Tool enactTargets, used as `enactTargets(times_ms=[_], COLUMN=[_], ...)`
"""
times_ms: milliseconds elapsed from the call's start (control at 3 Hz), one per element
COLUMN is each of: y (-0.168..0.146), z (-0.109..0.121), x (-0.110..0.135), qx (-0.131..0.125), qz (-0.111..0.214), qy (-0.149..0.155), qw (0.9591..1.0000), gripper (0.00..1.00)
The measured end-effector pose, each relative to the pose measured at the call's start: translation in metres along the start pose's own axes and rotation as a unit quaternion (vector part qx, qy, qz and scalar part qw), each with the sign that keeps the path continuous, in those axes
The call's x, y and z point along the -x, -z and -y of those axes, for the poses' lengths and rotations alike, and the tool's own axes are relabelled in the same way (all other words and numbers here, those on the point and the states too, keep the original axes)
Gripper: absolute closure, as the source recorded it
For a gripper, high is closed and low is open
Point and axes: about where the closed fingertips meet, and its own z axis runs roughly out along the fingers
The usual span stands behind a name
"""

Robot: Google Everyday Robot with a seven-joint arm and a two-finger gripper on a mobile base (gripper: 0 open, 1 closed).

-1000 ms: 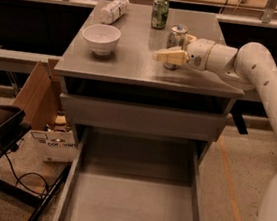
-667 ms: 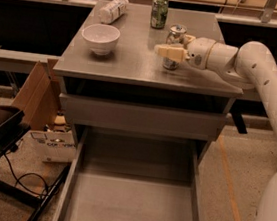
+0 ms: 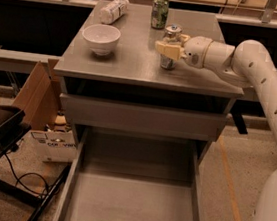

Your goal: Place redbull can into middle drawer

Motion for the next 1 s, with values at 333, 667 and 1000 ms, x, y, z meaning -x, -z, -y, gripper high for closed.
enactTargets(times_ms=[333,667,1000], y=[-0.001,-0.007,0.002], z=[-0.001,-0.062,-0.119], x=[0.000,0.037,0.062], qx=[0.001,0.068,0.107], qz=[-0.001,0.005,0.008], qy=[0.000,0.021,0.037], qw=[1.0000,0.9975,0.9936], gripper=[1.00,1.00,1.00])
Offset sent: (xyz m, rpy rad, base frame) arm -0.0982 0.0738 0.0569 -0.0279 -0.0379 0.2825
